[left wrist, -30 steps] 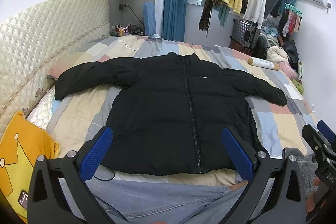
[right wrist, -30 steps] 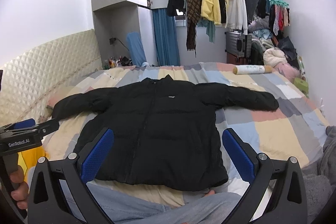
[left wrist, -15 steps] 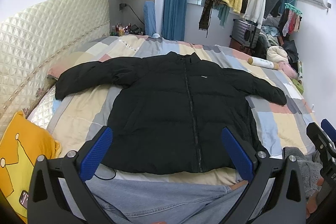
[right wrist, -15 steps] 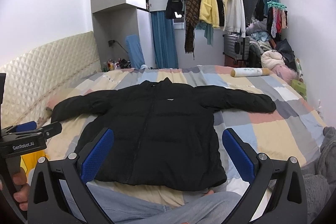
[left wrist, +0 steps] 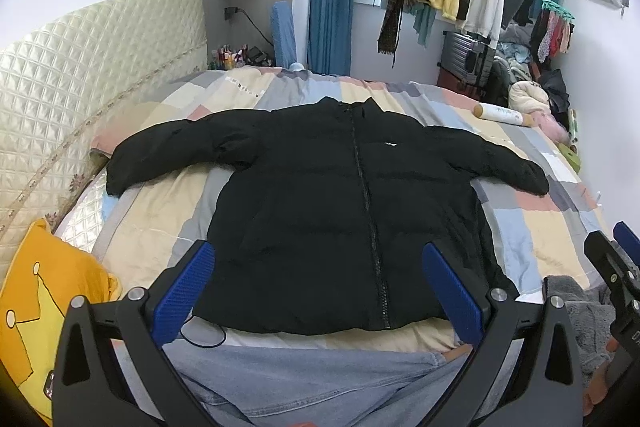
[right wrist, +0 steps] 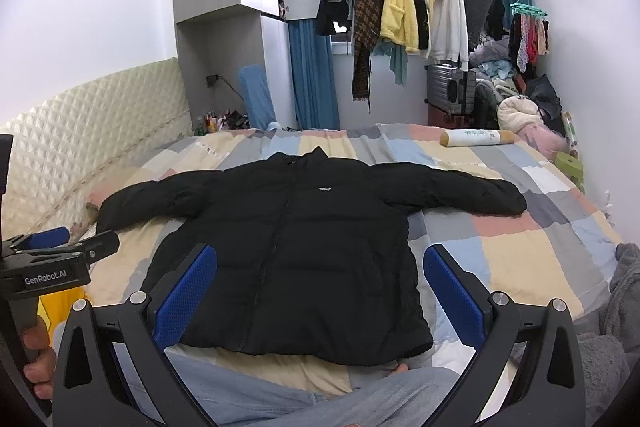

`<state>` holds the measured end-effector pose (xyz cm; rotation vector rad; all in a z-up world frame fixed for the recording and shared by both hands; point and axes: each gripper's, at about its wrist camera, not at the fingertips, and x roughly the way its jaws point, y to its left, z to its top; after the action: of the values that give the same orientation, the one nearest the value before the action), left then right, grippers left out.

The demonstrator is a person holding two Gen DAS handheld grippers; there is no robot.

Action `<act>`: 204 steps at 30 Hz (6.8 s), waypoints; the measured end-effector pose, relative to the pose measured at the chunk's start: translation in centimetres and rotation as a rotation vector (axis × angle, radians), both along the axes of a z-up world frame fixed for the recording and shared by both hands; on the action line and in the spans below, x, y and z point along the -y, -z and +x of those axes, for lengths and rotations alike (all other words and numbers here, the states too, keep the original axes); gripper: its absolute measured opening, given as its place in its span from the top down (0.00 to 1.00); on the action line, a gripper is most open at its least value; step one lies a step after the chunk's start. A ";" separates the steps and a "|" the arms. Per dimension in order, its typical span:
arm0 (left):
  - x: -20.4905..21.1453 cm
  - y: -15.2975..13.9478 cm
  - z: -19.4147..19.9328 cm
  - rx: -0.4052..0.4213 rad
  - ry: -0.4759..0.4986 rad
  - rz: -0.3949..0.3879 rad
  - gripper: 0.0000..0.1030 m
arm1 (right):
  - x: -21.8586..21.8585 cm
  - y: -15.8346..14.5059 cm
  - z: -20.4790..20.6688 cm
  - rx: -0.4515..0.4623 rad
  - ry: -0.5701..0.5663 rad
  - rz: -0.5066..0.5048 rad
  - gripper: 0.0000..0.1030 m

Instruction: Fold large clothes

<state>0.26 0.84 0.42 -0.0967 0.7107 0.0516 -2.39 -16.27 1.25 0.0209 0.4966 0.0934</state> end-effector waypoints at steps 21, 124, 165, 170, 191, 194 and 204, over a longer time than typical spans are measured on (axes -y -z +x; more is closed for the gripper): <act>-0.4 0.2 0.5 -0.007 -0.028 -0.005 0.00 | 0.1 1.2 0.9 -0.045 -0.005 0.013 0.00; -5.8 16.6 23.8 -0.084 -0.147 -0.003 0.00 | 51.5 20.6 39.6 0.072 0.686 0.633 0.95; -13.1 11.4 16.9 0.101 -0.040 -0.069 0.00 | -1.7 -9.6 39.8 0.248 -0.094 0.063 0.94; -14.6 11.5 16.7 0.119 -0.059 -0.058 0.00 | -9.2 -4.4 40.6 0.183 -0.215 0.044 0.93; -18.6 13.9 18.5 0.087 -0.092 -0.143 0.00 | -24.2 20.1 44.7 -0.201 -0.445 -0.029 0.90; -18.6 14.5 19.0 0.067 -0.079 -0.155 0.00 | -24.6 22.0 44.9 -0.241 -0.446 -0.050 0.89; -18.4 15.5 19.7 0.044 -0.070 -0.191 0.00 | -24.4 19.5 44.4 -0.268 -0.530 0.014 0.31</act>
<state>19.92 19.23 -15.07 -0.3046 0.6674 0.0485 41.99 8.14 -18.24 -0.0861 0.7602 0.6198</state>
